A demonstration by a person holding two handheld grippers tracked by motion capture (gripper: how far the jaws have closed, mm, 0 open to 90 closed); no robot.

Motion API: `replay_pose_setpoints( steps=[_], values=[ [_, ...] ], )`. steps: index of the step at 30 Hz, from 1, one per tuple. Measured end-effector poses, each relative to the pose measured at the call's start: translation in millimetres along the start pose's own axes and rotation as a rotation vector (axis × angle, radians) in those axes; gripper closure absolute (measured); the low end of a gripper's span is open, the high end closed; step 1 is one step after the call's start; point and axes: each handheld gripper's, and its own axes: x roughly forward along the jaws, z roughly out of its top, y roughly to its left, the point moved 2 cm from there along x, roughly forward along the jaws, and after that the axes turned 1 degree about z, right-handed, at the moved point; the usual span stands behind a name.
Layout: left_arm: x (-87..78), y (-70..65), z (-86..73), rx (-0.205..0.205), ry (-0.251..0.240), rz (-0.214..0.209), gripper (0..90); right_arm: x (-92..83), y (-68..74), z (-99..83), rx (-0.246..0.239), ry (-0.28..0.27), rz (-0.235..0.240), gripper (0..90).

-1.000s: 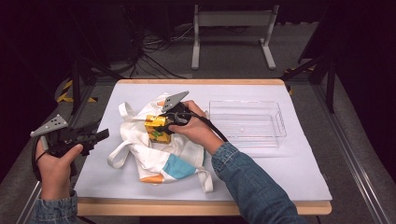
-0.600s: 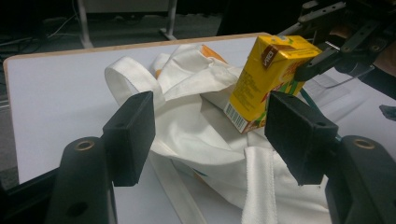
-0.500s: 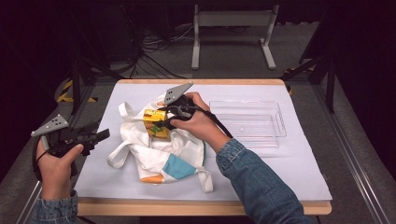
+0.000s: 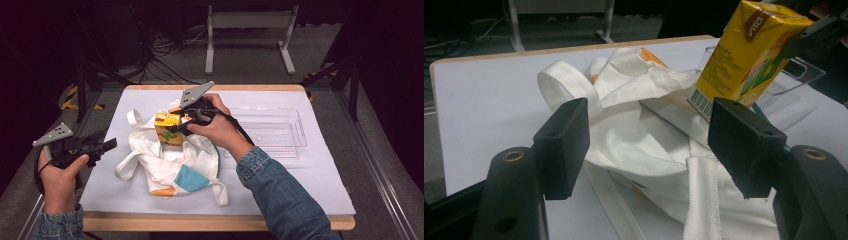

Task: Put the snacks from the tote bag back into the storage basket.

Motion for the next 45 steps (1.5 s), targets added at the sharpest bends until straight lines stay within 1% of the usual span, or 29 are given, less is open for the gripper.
replay_pose_setpoints(
  steps=[1,5,8,12,18,24,27,28,29,31,34,38,45],
  values=[
    [0.0,-0.1,0.0,0.001,0.001,0.000,34.0,0.0,0.0,0.0,0.000,0.000,0.000,51.3],
    [-0.3,0.2,-0.1,-0.001,0.000,0.002,33.5,-10.3,-0.2,2.9,0.010,-0.021,0.006,51.3],
    [-0.4,0.3,-0.1,-0.003,-0.001,0.002,32.9,-17.1,-0.8,4.0,0.004,-0.026,0.012,51.3],
    [-0.1,0.1,0.0,-0.007,-0.002,0.001,31.4,-28.0,-0.8,5.1,-0.008,-0.027,0.004,51.3],
    [0.1,-0.2,-0.3,-0.010,0.002,0.015,27.2,-48.8,-4.5,3.9,-0.005,-0.037,-0.008,51.3],
    [0.4,-0.6,-0.2,-0.005,0.001,0.018,23.9,-68.3,-8.9,-1.1,-0.003,-0.035,-0.022,51.3],
    [0.8,-1.4,-0.2,0.006,0.008,0.014,21.4,-77.1,-10.3,-3.0,-0.002,-0.041,-0.026,51.4],
    [1.2,-2.0,-0.2,0.006,0.008,0.013,21.4,-77.1,-10.3,-3.0,-0.002,-0.041,-0.026,51.4],
    [1.5,-2.4,-0.3,0.006,0.010,0.012,21.2,-83.7,-11.4,-4.3,-0.002,-0.047,-0.033,51.3],
    [1.9,-2.6,-0.2,0.012,0.011,0.010,20.7,-86.5,-11.9,-5.1,-0.002,-0.049,-0.037,51.4],
    [2.0,-2.8,-0.2,0.011,0.011,0.008,19.4,-95.9,-13.6,-8.7,0.005,-0.044,-0.051,51.3],
    [2.2,-2.4,-0.5,0.008,0.013,0.012,18.0,-108.6,-17.1,-14.6,0.020,-0.054,-0.067,51.3],
    [3.0,-2.4,-0.7,0.011,0.017,0.015,17.6,-128.2,-22.4,-27.7,0.043,-0.046,-0.094,51.3]
  ],
)
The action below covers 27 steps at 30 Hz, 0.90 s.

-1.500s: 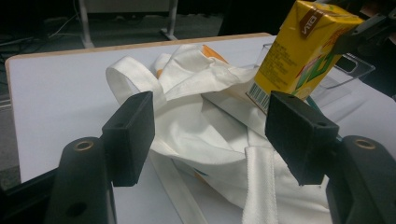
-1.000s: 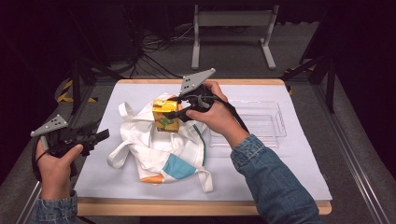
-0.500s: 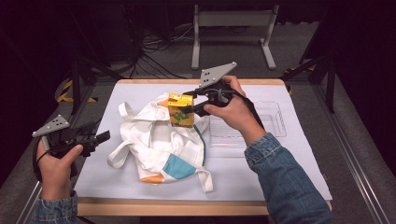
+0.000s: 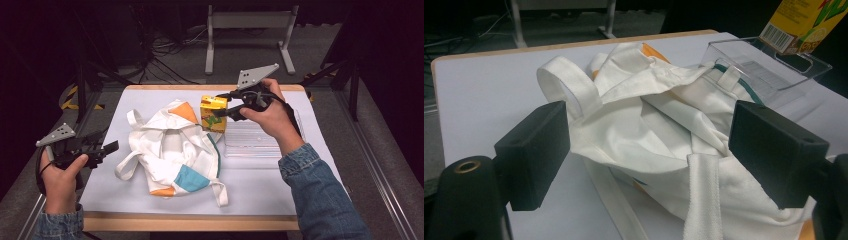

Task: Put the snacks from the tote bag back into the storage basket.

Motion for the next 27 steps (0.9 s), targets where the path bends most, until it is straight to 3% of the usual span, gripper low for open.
replay_pose_setpoints(
  steps=[11,27],
  values=[
    [1.7,0.2,-0.7,-0.003,0.015,0.018,16.8,-35.8,-15.6,-21.4,0.042,-0.021,-0.062,51.2],
    [3.1,-0.8,-0.5,-0.003,0.021,0.014,16.8,-47.2,-24.9,-50.6,0.057,0.004,-0.078,51.3]
  ],
)
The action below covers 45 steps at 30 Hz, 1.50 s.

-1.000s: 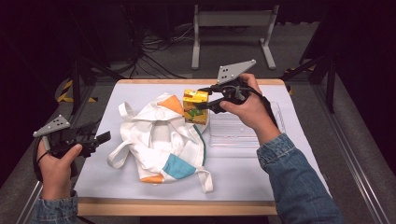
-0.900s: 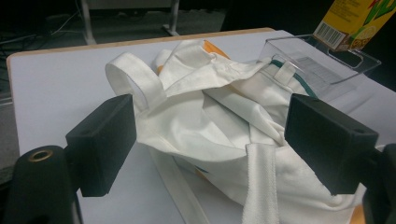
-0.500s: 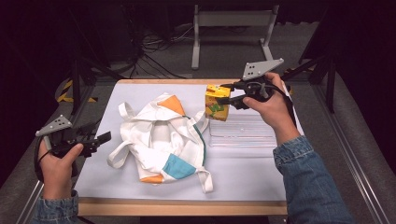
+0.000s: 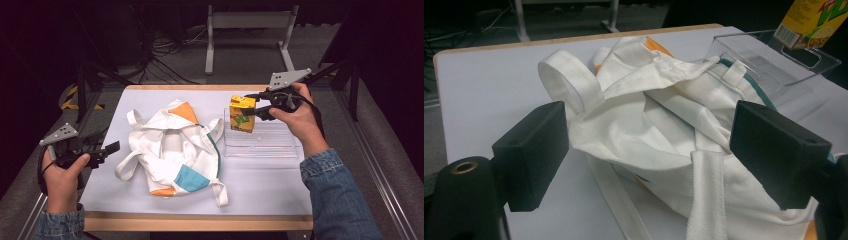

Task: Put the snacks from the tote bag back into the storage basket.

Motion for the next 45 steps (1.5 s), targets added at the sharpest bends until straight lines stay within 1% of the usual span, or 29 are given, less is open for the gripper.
replay_pose_setpoints(
  steps=[2,3,9,12,17,18,23,35,45],
  values=[
    [0.1,0.2,0.0,-0.001,0.000,0.001,16.8,0.6,-0.9,-5.7,0.002,0.003,-0.005,51.3],
    [0.1,0.2,0.0,-0.001,0.000,0.001,16.8,0.6,-0.9,-5.7,0.002,0.003,-0.005,51.3],
    [0.1,0.6,-0.2,0.001,0.002,0.000,16.8,4.4,-0.7,-20.7,0.009,0.015,0.001,51.3],
    [1.1,0.6,-0.6,0.000,0.005,0.001,16.8,8.0,-0.9,-31.0,0.013,0.027,0.007,51.3],
    [2.2,-0.2,-0.6,0.000,0.009,-0.002,16.7,12.4,-0.8,-39.2,0.018,0.039,0.009,51.3],
    [2.3,0.0,-0.7,0.002,0.010,-0.001,16.8,14.7,-1.2,-43.2,0.025,0.043,0.013,51.3],
    [2.6,-0.2,-0.8,0.003,0.012,-0.003,16.8,20.3,-1.4,-50.0,0.028,0.054,0.016,51.3],
    [2.4,0.3,-1.0,0.000,0.009,-0.004,16.7,38.1,1.4,-62.3,0.024,0.069,0.061,51.3],
    [2.9,0.1,-1.2,-0.003,0.013,-0.004,16.7,43.8,3.6,-67.3,0.018,0.077,0.084,51.2]
  ],
)
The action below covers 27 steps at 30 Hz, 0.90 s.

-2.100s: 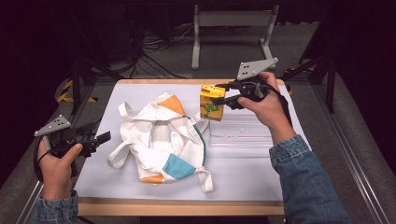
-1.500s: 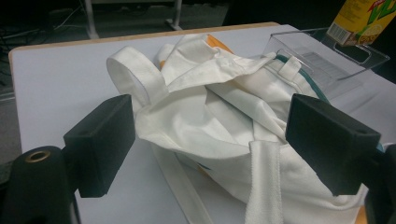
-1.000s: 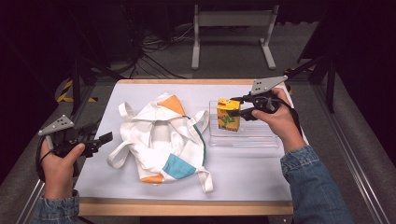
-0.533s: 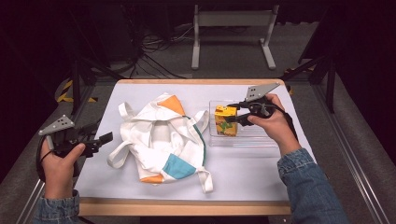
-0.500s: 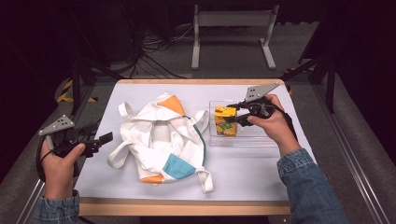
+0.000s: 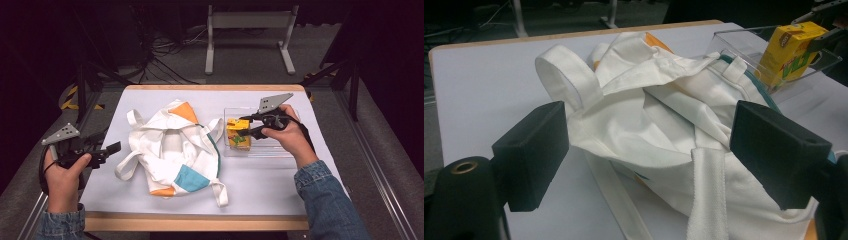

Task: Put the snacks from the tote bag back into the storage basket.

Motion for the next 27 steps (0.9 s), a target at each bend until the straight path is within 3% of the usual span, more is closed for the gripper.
replay_pose_setpoints(
  steps=[21,27],
  values=[
    [1.4,-0.1,-0.4,0.000,0.008,-0.001,16.6,0.4,-7.9,-20.0,0.011,0.041,0.004,51.0],
    [2.6,-0.8,-0.3,-0.001,0.011,-0.004,16.6,-2.3,-8.0,-23.1,0.005,0.051,0.024,50.9]
  ],
)
